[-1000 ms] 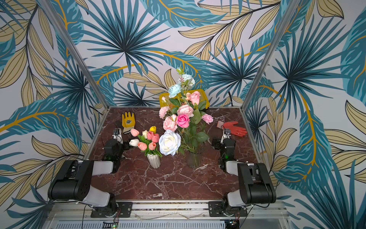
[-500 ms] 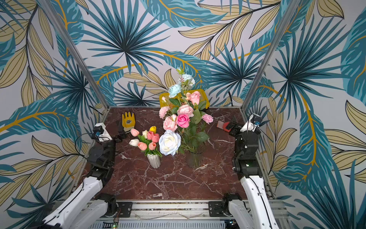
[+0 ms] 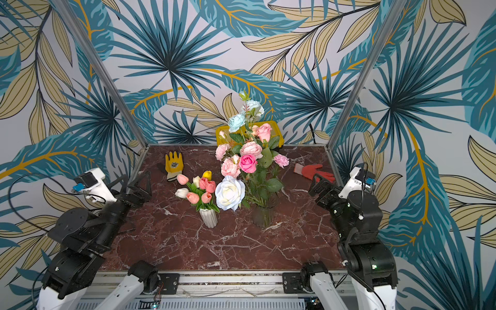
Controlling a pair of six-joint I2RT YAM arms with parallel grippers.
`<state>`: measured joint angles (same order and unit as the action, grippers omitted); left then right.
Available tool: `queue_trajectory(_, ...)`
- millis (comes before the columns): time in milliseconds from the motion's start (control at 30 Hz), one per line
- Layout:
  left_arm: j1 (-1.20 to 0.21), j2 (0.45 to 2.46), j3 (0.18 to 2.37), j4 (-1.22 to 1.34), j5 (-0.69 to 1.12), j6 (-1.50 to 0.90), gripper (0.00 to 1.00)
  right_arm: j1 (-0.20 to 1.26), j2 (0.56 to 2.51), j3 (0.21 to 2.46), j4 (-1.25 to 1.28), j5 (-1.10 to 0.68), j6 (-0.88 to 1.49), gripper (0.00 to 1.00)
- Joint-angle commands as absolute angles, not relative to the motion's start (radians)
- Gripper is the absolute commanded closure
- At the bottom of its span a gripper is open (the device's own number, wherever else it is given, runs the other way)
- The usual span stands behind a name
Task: Pick out pink flowers from the vase
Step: Pick up the flower from the vase.
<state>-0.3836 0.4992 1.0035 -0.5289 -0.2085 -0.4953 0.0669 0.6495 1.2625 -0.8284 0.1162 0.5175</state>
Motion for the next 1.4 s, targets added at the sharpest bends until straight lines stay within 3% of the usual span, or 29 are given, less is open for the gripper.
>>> queue_trajectory(0, -0.388, 0.483, 1.049, -0.718, -0.033, -0.593, 0.01, 0.075, 0.671, 1.283, -0.906, -0.084, 0.512, 0.01)
queue_trajectory(167, -0.387, 0.503, 1.093, -0.834, 0.128, -0.575, 0.01, 0.107, 0.635, 1.277, -0.885, -0.244, 0.448, 0.01)
queue_trajectory(267, -0.387, 0.504, 1.088, -0.894, 0.198, -0.548, 0.00, 0.130, 0.618, 1.249, -0.885, -0.293, 0.388, 0.08)
queue_trajectory(367, -0.387, 0.492, 1.084, -0.960, 0.234, -0.506, 0.00, 0.152, 0.584, 1.181, -0.856, -0.333, 0.362, 0.08)
queue_trajectory(633, -0.393, 0.469, 1.102, -1.140, 0.085, -0.436, 0.00, 0.211, 0.582, 1.127, -0.863, -0.409, 0.248, 0.15)
queue_trajectory(933, -0.405, 0.519, 1.016, -1.139, 0.082, -0.456, 0.00, 0.306, 0.546, 1.022, -0.871, -0.354, 0.134, 0.20)
queue_trajectory(1100, -0.418, 0.560, 0.991, -1.137, 0.084, -0.457, 0.00, 0.331, 0.517, 0.947, -0.827, -0.338, 0.113, 0.16)
queue_trajectory(1367, -0.430, 0.658, 1.009, -1.104, 0.115, -0.478, 0.01, 0.568, 0.674, 0.960, -0.838, 0.003, 0.075, 0.16)
